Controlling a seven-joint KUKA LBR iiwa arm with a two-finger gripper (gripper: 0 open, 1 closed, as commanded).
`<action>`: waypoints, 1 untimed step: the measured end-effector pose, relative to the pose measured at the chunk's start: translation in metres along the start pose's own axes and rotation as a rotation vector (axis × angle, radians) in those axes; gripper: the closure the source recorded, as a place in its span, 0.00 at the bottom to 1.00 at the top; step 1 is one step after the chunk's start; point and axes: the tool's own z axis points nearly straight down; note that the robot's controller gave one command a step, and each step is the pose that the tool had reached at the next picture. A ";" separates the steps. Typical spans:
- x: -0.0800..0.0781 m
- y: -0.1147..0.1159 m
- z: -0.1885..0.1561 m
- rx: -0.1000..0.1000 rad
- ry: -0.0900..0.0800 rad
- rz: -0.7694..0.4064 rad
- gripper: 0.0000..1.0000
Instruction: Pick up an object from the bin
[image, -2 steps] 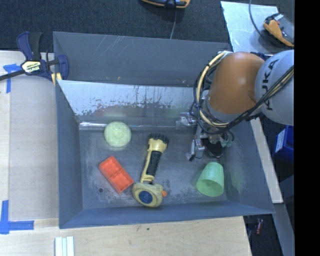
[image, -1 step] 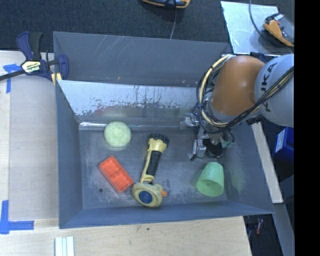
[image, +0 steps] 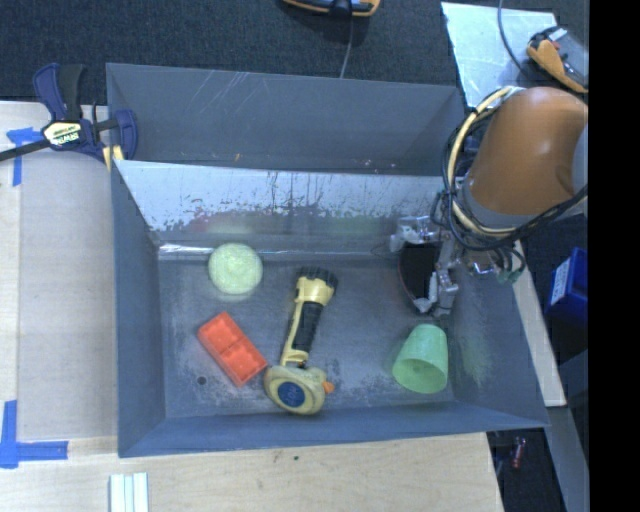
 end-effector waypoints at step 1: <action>-0.034 0.016 0.101 0.001 0.010 0.276 1.00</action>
Offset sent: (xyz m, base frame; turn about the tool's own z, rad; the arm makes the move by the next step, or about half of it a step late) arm 0.0000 0.0000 0.0000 0.0000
